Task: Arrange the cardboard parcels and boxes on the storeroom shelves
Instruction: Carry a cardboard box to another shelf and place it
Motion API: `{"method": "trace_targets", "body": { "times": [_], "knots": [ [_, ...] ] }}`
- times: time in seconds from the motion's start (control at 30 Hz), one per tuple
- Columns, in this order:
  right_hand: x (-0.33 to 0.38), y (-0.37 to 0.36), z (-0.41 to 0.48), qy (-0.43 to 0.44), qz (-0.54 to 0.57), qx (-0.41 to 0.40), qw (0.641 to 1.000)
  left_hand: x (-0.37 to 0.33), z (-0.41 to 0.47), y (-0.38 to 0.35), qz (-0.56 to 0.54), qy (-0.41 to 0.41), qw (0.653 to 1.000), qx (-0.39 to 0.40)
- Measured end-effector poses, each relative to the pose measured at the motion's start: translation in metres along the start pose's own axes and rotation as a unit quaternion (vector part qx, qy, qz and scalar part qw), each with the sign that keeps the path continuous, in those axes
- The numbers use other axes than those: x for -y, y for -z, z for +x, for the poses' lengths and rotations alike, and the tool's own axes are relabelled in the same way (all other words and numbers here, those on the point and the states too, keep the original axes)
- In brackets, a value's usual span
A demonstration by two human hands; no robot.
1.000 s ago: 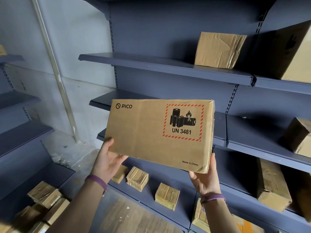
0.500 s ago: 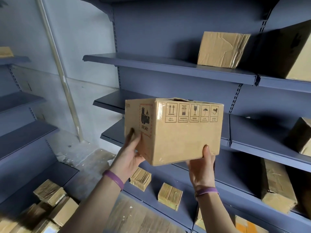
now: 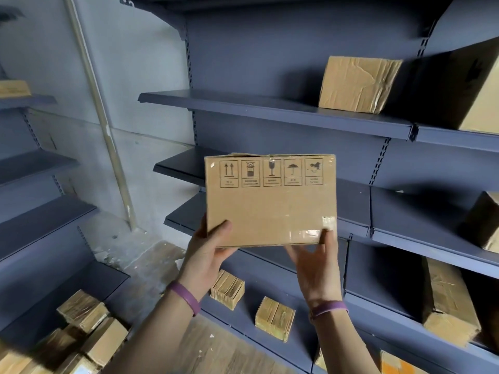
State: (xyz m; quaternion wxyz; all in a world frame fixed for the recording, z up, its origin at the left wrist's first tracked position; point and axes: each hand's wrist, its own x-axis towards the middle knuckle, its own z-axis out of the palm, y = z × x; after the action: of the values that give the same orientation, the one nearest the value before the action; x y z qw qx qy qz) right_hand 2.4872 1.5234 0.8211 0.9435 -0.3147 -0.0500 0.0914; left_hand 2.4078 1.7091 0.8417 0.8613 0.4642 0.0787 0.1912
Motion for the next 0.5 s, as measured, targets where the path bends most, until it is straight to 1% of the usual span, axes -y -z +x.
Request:
{"method": "trace_targets", "body": {
  "times": [0.03, 0.13, 0.17, 0.27, 0.4, 0.5],
  "knots": [
    [0.001, 0.003, -0.001, -0.023, 0.014, 0.005, 1.000, -0.002, 0.001, 0.005, -0.011, 0.002, 1.000, -0.002],
    [0.004, 0.010, 0.003, -0.066, 0.009, -0.037, 0.997, -0.006, 0.003, 0.022, -0.031, 0.013, 0.999, -0.017],
    [0.005, 0.007, 0.005, -0.084, 0.001, -0.038, 0.996, -0.007, 0.004, 0.026, -0.036, 0.016, 0.999, -0.022],
    [0.005, 0.003, 0.011, -0.135, -0.021, -0.024, 0.990, -0.009, 0.004, 0.036, -0.052, 0.018, 0.998, -0.032],
    [0.008, 0.000, 0.016, -0.197, 0.022, 0.007, 0.980, -0.009, 0.003, 0.050, -0.094, 0.043, 0.994, -0.036],
    [0.008, 0.002, 0.019, -0.208, 0.032, 0.021, 0.977, -0.011, 0.001, 0.057, -0.111, 0.061, 0.992, -0.020]
  ]
}}
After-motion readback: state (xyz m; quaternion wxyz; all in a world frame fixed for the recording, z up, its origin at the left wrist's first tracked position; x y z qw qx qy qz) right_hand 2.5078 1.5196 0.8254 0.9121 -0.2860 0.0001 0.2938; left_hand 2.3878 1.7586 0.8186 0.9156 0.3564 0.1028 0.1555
